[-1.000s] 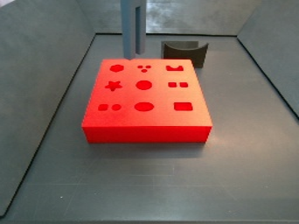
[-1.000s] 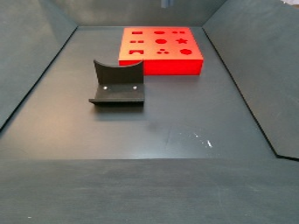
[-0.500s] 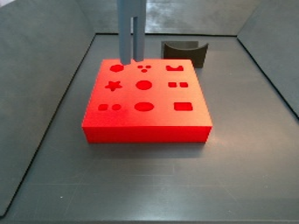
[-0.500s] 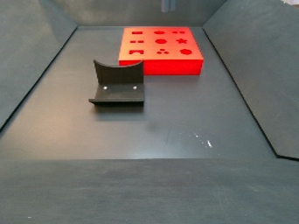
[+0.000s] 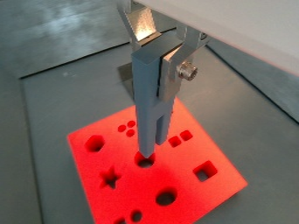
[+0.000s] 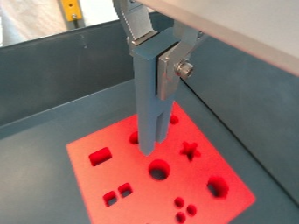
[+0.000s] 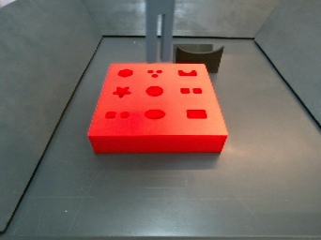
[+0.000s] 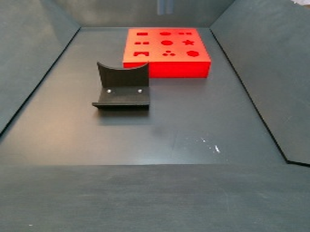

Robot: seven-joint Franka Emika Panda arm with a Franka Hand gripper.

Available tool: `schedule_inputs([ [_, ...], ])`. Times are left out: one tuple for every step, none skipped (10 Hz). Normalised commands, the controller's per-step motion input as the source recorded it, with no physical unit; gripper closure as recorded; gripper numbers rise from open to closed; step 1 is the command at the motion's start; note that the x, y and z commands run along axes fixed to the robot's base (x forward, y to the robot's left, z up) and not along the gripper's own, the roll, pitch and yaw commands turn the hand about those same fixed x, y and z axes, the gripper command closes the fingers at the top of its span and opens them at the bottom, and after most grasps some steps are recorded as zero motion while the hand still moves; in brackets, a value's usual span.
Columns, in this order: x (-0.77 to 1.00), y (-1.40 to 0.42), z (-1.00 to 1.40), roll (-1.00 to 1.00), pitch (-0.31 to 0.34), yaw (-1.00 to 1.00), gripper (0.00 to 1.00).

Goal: Insert the double-square object.

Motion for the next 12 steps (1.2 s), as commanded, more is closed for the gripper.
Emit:
schedule_inputs([
  [0.45,0.23,0.0,-0.01,-0.007,-0.79,1.0],
  [0.43,0.23,-0.01,0.0,-0.004,-0.81,1.0],
  [0.46,0.23,-0.01,0.0,-0.009,-0.79,1.0],
  [0.75,0.18,-0.11,0.0,-0.009,-0.52,1.0],
  [0.91,-0.02,-0.35,0.0,0.0,-0.26,1.0],
  [0.44,0.0,-0.4,0.06,0.0,-0.03,1.0],
  [0.3,0.0,-0.36,0.2,0.027,-0.01,1.0],
  [0.23,0.0,-0.41,0.16,0.05,0.02,1.0],
  [0.67,-0.08,-0.43,0.09,0.007,0.0,1.0],
  [0.72,-0.09,-0.45,0.07,0.0,-0.01,1.0],
  [0.59,-0.02,-0.54,0.03,-0.011,-0.07,1.0],
  [0.15,0.0,-0.46,0.09,0.0,0.0,1.0],
])
